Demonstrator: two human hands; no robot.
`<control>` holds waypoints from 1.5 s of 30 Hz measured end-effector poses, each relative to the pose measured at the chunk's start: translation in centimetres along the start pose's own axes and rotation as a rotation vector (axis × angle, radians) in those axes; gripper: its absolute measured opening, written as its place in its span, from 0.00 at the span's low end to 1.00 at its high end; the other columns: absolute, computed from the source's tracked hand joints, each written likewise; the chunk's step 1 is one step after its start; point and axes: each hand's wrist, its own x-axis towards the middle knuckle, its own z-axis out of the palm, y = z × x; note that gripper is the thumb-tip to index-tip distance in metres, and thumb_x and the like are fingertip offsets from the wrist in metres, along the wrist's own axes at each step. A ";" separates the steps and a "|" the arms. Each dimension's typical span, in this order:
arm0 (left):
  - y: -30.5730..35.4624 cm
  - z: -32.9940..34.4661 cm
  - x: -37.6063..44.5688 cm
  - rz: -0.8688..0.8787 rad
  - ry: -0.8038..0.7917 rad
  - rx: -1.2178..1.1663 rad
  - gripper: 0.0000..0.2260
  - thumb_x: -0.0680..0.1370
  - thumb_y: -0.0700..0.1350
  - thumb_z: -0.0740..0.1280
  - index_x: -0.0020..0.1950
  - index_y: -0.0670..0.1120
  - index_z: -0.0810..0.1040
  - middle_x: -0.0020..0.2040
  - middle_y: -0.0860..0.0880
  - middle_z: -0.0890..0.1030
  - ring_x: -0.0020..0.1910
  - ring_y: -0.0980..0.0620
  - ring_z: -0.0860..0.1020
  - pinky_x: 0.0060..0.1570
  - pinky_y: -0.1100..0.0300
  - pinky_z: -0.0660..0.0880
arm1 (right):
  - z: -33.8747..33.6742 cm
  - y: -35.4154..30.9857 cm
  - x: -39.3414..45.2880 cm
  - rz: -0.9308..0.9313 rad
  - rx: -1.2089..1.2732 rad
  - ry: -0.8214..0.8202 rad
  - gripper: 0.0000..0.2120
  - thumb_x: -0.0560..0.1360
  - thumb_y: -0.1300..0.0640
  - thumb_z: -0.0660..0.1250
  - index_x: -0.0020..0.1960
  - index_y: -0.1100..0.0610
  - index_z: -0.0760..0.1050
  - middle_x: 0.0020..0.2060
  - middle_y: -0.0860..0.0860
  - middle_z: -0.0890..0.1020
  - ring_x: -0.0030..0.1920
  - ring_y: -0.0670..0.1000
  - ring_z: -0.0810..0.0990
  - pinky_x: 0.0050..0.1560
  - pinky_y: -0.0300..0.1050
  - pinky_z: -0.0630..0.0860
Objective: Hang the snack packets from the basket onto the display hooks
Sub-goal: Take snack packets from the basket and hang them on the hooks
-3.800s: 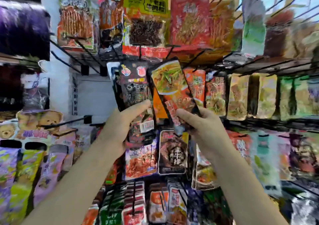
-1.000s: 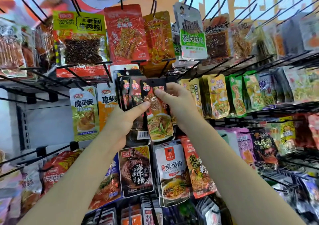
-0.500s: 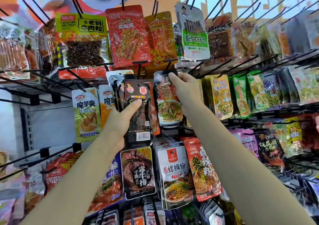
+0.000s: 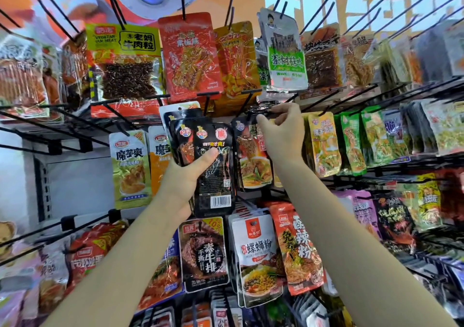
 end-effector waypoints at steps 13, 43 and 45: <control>0.5 0.0 -0.3 0.135 0.093 0.228 0.10 0.75 0.51 0.75 0.47 0.45 0.82 0.37 0.58 0.86 0.36 0.64 0.82 0.49 0.56 0.80 | -2.5 -0.9 -4.0 -0.038 0.155 -0.318 0.12 0.79 0.54 0.70 0.43 0.61 0.72 0.33 0.64 0.77 0.29 0.55 0.73 0.29 0.52 0.69; 0.0 0.5 -0.2 -0.006 -0.092 0.031 0.15 0.83 0.40 0.62 0.65 0.32 0.74 0.51 0.36 0.85 0.45 0.36 0.85 0.45 0.39 0.83 | -1.2 -1.0 -0.1 0.198 0.169 -0.259 0.14 0.80 0.49 0.68 0.41 0.56 0.71 0.36 0.56 0.67 0.37 0.52 0.66 0.41 0.49 0.63; -0.1 0.4 -0.2 0.007 -0.081 0.015 0.15 0.82 0.41 0.66 0.65 0.35 0.75 0.53 0.36 0.85 0.49 0.35 0.85 0.49 0.35 0.81 | -1.0 -0.9 0.2 0.215 0.124 -0.260 0.17 0.79 0.48 0.68 0.37 0.55 0.68 0.32 0.54 0.64 0.35 0.52 0.64 0.40 0.48 0.61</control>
